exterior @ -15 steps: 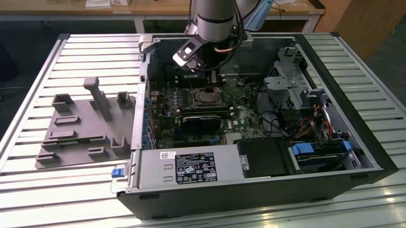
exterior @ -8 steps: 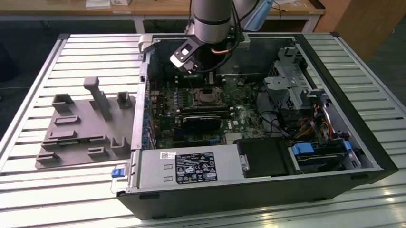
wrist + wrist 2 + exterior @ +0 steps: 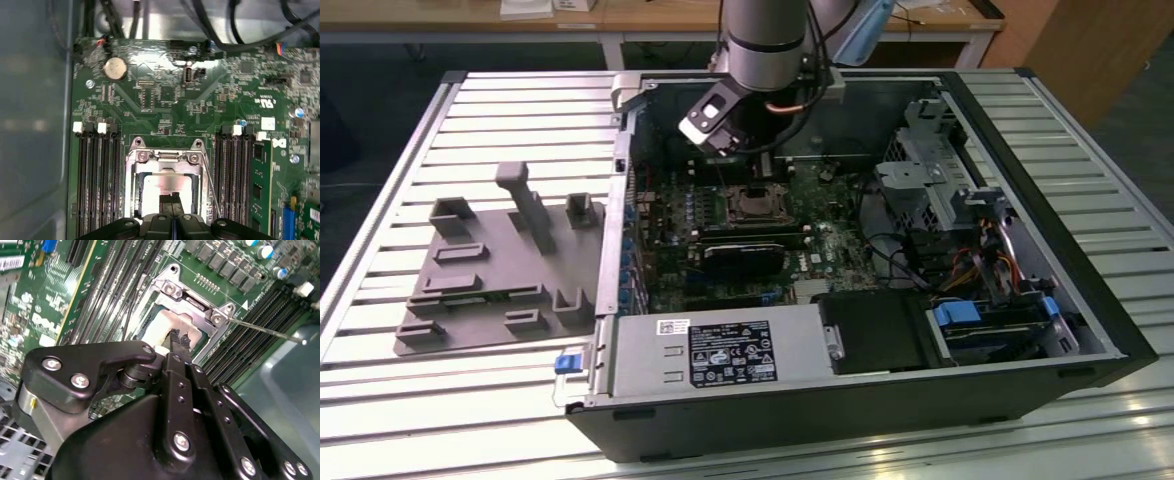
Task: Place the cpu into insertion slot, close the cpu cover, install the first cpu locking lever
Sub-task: 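Place the cpu into insertion slot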
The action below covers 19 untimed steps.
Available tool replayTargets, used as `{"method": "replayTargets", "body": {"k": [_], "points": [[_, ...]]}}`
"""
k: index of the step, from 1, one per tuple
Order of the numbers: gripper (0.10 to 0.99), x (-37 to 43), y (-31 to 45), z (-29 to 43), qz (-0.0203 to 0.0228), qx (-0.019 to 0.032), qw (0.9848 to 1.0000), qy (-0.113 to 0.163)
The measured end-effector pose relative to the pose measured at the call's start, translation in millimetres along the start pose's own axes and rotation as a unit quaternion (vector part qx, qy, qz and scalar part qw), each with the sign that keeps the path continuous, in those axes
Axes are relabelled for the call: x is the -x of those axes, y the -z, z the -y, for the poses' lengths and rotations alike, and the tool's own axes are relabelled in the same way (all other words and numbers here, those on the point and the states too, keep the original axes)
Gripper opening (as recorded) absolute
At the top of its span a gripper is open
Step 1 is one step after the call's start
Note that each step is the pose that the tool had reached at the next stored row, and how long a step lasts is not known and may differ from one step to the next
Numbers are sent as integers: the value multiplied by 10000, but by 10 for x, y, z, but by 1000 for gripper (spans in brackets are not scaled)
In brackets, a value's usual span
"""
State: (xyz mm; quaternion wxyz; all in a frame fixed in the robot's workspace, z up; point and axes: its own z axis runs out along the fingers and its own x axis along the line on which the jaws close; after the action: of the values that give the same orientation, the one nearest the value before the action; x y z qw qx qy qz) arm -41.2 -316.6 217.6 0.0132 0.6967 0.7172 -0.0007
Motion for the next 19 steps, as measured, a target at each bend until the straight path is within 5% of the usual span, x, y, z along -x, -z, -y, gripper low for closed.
{"method": "replayTargets", "body": {"k": [5, 9, 14, 19], "points": [[102, 0, -4, 0, -8, 9, 9990, 452], [102, -1, -6, 0, -15, 17, 9967, 816], [102, 0, -9, 0, -22, 26, 9919, 1271], [102, -1, -12, 0, -30, 34, 9852, 1715]]}}
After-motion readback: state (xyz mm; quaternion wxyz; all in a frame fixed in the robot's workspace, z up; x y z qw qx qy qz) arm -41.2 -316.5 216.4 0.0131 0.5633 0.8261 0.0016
